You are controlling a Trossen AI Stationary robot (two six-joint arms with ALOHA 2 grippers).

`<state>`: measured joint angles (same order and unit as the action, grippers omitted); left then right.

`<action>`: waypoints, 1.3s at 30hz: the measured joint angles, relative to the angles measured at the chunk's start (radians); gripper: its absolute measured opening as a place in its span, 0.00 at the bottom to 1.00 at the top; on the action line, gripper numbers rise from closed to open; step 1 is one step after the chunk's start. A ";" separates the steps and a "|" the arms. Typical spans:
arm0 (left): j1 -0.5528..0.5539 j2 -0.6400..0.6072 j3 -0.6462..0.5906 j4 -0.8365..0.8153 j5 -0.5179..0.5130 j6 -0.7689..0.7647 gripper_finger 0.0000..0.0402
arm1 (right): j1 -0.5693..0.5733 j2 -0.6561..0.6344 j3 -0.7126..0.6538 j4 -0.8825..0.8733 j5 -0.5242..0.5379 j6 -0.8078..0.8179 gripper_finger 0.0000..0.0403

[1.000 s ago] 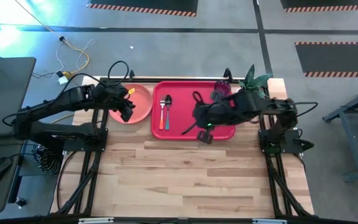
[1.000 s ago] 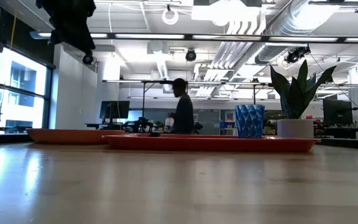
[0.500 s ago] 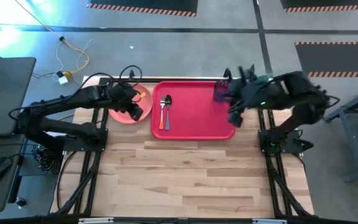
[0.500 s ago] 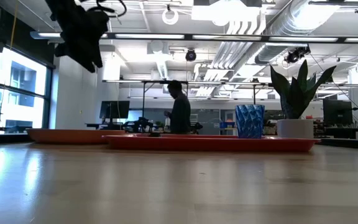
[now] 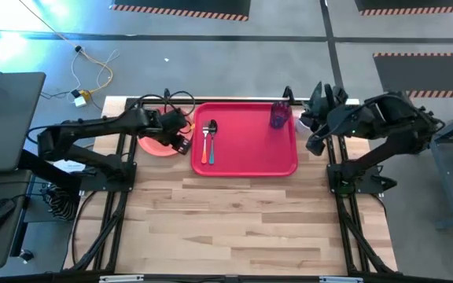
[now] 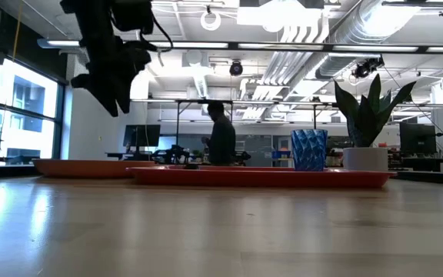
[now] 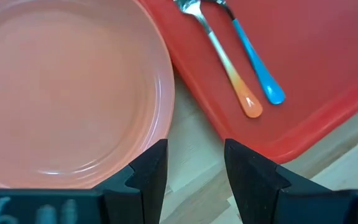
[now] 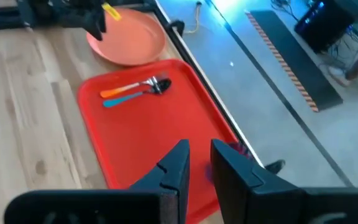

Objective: Pick and place plate/cup/fork/spoon on tray
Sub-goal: Put the plate on the serving tray to the right of the spoon

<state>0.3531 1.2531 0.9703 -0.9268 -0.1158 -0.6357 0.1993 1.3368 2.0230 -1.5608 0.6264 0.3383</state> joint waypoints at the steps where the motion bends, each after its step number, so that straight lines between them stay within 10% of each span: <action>1: 0.000 0.011 0.000 0.000 0.000 -0.002 0.37 | 0.000 -0.025 -0.044 0.014 0.002 0.013 0.14; 16: 0.000 0.173 0.000 0.004 -0.006 -0.017 0.37 | 0.000 -0.344 -0.536 0.285 -0.049 0.138 0.14; 39: 0.000 0.371 0.000 0.052 -0.018 -0.018 0.37 | 0.000 -0.396 -0.585 0.294 -0.060 0.154 0.14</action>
<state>0.3527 1.6243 0.9699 -0.8752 -0.1338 -0.6534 0.1989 0.9409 1.4384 -1.2671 0.5663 0.4919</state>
